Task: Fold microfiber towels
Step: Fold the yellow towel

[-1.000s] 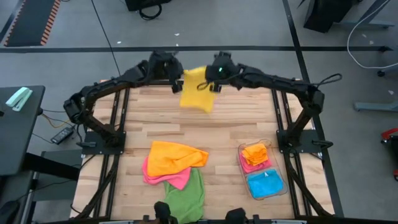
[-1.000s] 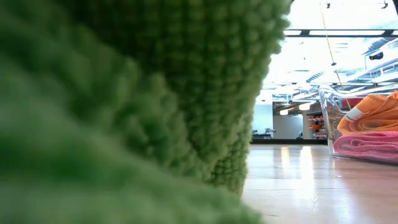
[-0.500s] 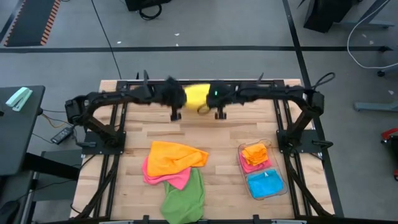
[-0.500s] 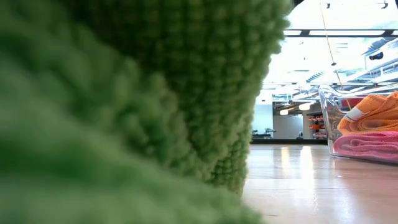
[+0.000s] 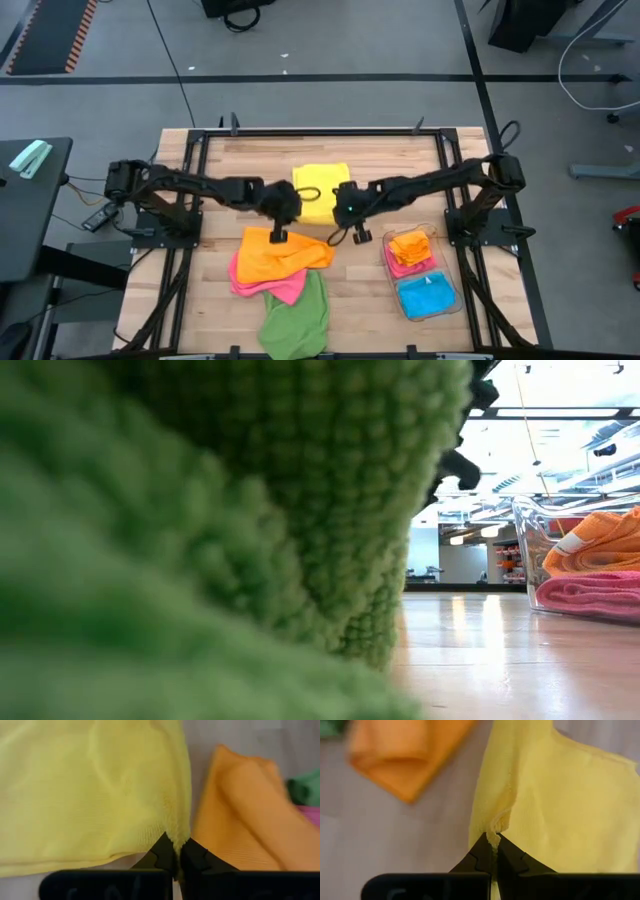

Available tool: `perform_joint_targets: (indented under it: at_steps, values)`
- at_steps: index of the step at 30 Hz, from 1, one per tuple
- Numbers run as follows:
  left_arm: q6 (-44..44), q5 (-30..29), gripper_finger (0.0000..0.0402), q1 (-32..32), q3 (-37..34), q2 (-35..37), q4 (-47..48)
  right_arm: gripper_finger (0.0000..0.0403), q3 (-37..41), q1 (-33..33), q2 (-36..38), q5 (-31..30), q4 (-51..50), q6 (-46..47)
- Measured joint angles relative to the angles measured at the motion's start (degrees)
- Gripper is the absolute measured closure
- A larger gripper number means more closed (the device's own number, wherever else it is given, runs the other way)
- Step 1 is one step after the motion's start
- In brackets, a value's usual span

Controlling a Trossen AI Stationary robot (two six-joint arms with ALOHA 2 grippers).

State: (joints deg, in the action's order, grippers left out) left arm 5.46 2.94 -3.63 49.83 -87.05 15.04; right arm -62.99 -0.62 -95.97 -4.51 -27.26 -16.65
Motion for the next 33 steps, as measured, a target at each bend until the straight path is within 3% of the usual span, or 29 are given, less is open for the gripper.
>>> perform_joint_targets:
  at_steps: [4, 11, 21, 27, 33]
  values:
    - [-1.8, 1.3, 0.0393, 4.1, -0.9, 0.0, -1.0, 0.039, 1.0, -3.2, 0.0, 2.1, 1.2, 2.7]
    - [-2.9, 3.1, 0.0364, 7.5, -0.9, 0.0, -1.9, 0.039, 2.1, -6.2, 0.1, 2.2, 3.0, 3.4]
    - [-3.8, -2.3, 0.0389, 0.7, -0.9, 0.0, -1.5, 0.039, 2.2, 0.9, 0.1, -6.1, 2.7, 0.9]
    - [-3.4, -5.8, 0.0363, -3.0, -0.9, 0.0, -1.4, 0.039, 1.9, 5.8, 0.1, -6.7, 3.0, -1.2]
    - [-3.0, -5.8, 0.0382, -6.3, -0.9, -0.1, -0.9, 0.039, 1.9, 9.1, 0.1, -6.0, 6.0, -5.5]
